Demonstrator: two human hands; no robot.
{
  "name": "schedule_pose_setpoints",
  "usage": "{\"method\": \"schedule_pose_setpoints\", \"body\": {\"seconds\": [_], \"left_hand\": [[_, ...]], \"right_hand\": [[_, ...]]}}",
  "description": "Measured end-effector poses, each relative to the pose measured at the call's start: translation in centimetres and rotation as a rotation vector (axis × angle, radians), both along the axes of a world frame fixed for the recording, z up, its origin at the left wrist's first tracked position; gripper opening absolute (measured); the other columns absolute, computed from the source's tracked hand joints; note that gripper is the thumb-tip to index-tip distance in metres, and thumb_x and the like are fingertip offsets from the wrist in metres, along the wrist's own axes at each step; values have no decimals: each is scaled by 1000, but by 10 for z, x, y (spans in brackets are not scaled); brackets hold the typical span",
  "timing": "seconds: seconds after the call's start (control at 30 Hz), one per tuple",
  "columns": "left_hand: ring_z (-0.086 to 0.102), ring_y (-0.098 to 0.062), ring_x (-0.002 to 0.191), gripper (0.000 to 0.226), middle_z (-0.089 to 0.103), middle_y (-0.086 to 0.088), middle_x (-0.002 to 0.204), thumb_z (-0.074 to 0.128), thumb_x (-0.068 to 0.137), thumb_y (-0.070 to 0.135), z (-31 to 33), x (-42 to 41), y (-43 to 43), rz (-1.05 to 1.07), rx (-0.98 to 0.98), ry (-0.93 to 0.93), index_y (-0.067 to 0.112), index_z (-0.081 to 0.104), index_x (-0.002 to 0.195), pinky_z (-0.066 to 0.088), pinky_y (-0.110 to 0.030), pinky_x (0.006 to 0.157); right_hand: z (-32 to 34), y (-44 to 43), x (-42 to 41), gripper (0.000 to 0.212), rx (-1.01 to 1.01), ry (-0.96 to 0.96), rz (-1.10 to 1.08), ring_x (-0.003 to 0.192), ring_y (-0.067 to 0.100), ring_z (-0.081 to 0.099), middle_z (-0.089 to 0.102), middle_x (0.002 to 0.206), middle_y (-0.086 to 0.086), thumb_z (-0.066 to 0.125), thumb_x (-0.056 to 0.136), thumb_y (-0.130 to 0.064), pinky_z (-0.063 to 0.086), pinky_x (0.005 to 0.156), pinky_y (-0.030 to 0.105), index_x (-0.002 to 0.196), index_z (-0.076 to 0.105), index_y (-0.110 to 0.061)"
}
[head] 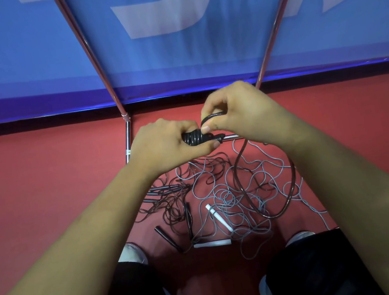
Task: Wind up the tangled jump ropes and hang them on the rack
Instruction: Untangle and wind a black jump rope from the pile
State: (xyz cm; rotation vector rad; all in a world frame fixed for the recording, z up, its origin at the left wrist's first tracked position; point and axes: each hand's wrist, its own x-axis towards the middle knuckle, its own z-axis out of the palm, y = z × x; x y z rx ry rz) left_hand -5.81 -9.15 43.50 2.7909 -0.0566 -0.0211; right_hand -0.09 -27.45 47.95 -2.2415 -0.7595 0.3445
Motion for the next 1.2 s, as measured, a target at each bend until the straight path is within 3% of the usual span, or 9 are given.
{"method": "schedule_pose_setpoints", "body": {"seconds": [0.1,0.2,0.33,0.4,0.5,0.73,0.93,1.07,1.2], "left_hand": [[42,-11,50,57,46,3,53,57,69,78,0,0,0,-111,-398,89,22,65,79,32,-31,55],[43,-16,50,36,50,-9,58,67,77,53,6,0,1,-187,-876,191,17,65,74,33,-26,50],[40,-19,40,38,51,-11,57,58,80,49,7,3,-5,-111,-1185,155,10,56,77,31,-22,42],[37,-19,38,51,50,-11,57,55,80,52,7,7,-5,-6,-1305,152,1,55,85,29,-21,40],[33,-20,42,43,47,-10,59,47,92,48,7,11,-5,75,-1466,130,9,65,91,30,-23,38],[30,-20,54,36,49,-12,74,46,97,50,6,7,-8,78,-1580,186,22,63,110,30,-26,40],[39,-19,47,34,54,-4,64,42,99,43,10,3,-9,41,-1547,222,14,56,109,33,-27,40],[41,-22,60,27,56,0,69,50,99,44,9,11,-2,181,-1540,146,20,60,106,35,-25,42],[46,-22,58,24,59,-3,68,56,97,45,12,17,14,349,-1487,60,22,62,105,36,-26,47]], "right_hand": [[2,-6,4,28,128,109,-50,49,6,39,54,60,1,86,74,-18,34,49,19,83,59,-14],[2,-8,5,17,252,225,-31,48,10,38,52,58,4,77,84,-14,33,48,21,79,61,-12],[-1,-7,10,10,369,297,-21,54,20,44,55,60,2,66,94,-12,35,52,32,87,71,-18],[-4,-7,11,19,319,272,4,54,17,43,52,59,-2,62,97,-13,37,54,31,96,71,-30],[-8,-5,9,26,220,269,56,50,11,36,39,58,-6,52,103,-15,35,50,26,117,67,-30],[-5,-7,9,30,86,309,30,46,6,35,38,58,-6,46,105,-22,34,45,19,129,64,-25],[-6,-4,8,29,10,236,34,45,5,37,40,61,2,48,104,-19,36,45,18,116,65,2],[-7,-3,9,24,28,190,-3,55,15,40,43,64,3,55,101,-22,37,54,29,108,67,-3],[-11,-7,9,13,69,191,-64,46,8,46,49,58,-2,65,94,-18,41,48,21,100,66,-7]]}}
